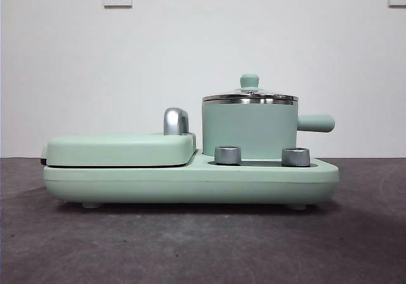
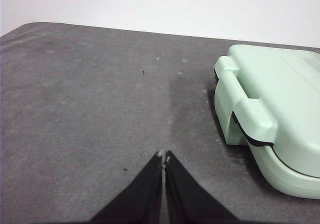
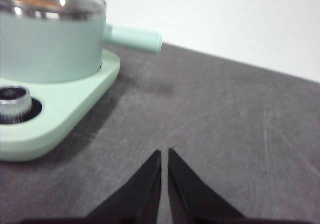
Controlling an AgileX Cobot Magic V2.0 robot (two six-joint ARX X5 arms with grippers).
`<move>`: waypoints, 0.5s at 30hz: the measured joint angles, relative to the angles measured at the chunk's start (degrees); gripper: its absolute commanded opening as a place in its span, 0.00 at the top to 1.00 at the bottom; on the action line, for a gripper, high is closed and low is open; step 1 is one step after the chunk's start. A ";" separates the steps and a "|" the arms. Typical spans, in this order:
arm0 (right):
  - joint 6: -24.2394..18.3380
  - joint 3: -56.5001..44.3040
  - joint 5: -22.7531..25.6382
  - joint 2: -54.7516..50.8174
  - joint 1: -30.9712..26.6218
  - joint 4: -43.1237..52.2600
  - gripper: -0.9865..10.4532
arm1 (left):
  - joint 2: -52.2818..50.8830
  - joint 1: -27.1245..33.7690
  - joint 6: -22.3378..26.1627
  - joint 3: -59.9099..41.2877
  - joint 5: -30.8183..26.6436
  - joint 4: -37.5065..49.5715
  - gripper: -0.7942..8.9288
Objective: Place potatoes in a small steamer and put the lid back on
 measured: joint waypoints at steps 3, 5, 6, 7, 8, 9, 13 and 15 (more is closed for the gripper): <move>0.15 0.00 0.28 0.07 0.00 0.70 0.90 | 0.00 0.00 -0.33 0.00 0.00 -0.02 0.91; 0.26 0.00 0.46 0.07 0.00 1.18 0.90 | 0.00 0.00 -0.35 0.00 0.00 -0.02 0.91; 0.26 0.00 0.48 0.07 0.00 1.25 0.90 | 0.00 0.00 -0.35 0.00 0.00 -0.02 0.91; 0.26 0.00 0.48 0.09 0.00 1.38 0.90 | 0.00 0.00 -0.35 0.00 0.00 -0.02 0.91; 0.26 0.00 0.48 0.09 0.00 1.64 0.90 | 0.00 0.00 -0.35 0.00 0.00 -0.02 0.91; 0.26 0.00 0.48 0.09 0.00 1.84 0.90 | 0.00 0.00 -0.35 0.00 0.00 -0.02 0.91; 0.26 0.00 0.48 0.09 0.00 1.88 0.90 | 0.00 0.00 -0.35 0.00 0.00 -0.02 0.91; 0.26 0.00 0.48 0.07 0.00 1.88 0.90 | 0.00 0.00 -0.35 0.00 0.00 -0.02 0.91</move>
